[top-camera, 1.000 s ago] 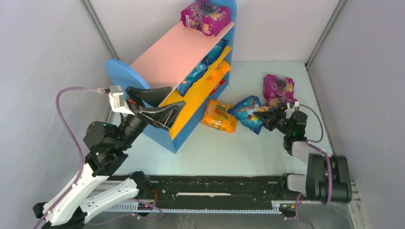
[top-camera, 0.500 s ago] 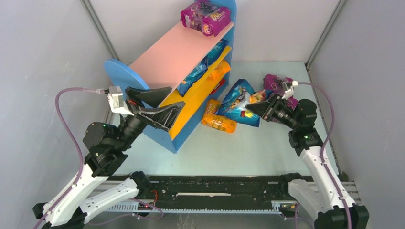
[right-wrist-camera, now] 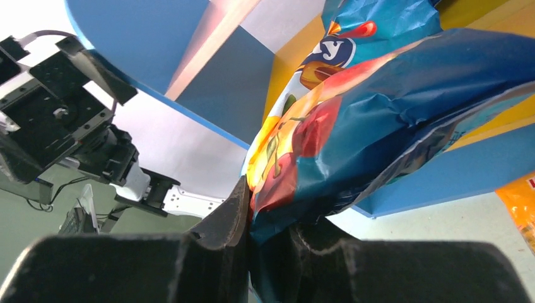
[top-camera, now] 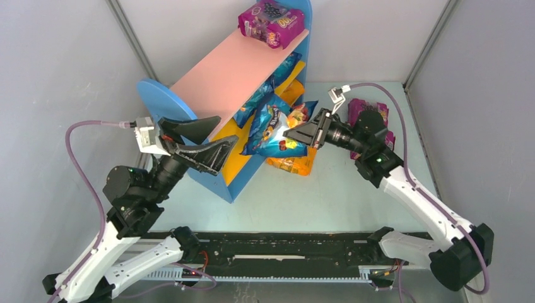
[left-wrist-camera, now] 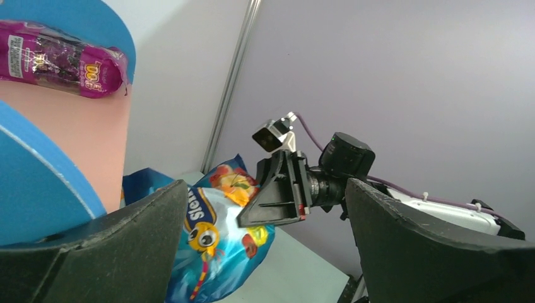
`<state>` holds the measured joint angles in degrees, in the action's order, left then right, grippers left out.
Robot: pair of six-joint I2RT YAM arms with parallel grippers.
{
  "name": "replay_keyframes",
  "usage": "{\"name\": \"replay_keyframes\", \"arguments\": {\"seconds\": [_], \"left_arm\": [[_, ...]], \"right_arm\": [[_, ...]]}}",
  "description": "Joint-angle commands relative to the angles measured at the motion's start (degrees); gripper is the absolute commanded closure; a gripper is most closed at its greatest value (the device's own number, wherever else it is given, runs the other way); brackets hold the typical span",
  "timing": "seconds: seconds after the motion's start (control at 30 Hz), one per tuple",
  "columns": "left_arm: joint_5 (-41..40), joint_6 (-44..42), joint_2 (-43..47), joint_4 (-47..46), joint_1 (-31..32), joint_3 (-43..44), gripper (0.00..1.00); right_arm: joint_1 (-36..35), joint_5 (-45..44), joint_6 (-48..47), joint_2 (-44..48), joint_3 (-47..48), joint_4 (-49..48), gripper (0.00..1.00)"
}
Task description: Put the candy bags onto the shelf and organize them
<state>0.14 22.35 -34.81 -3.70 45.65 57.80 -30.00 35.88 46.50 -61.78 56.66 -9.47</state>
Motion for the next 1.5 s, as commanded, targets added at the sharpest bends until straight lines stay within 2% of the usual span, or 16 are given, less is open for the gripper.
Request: {"name": "replay_keyframes", "arguments": {"seconds": [0.0,0.2,0.43,0.87,1.17,1.47], "left_arm": [[-2.8,-1.9,0.5,-0.6,-2.0,-0.6,0.0],[-2.7,-1.9,0.6,-0.6,-2.5,-0.6,0.0],[-2.4,-1.6,0.6,-0.7,-2.5,-0.6,0.0],[-2.2,-1.4,0.2,-0.9,-2.6,-0.8,0.0],[-2.4,-1.9,1.1,-0.8,-2.9,-0.7,0.0],[-1.4,-0.6,2.8,-1.1,-5.4,-0.7,0.0]], "right_arm": [[-2.8,-5.3,1.6,-1.4,4.2,-14.2,0.96],[-5.6,-7.5,2.6,-5.1,5.5,-16.8,0.98],[-6.9,-9.7,0.9,-3.0,5.8,-14.8,0.98],[-10.3,-12.2,1.9,-6.9,9.6,-17.4,0.98],[-12.1,-13.8,9.1,-17.4,13.1,-27.2,0.99],[-17.0,-18.5,5.3,-22.6,19.3,-24.9,0.99]]}}
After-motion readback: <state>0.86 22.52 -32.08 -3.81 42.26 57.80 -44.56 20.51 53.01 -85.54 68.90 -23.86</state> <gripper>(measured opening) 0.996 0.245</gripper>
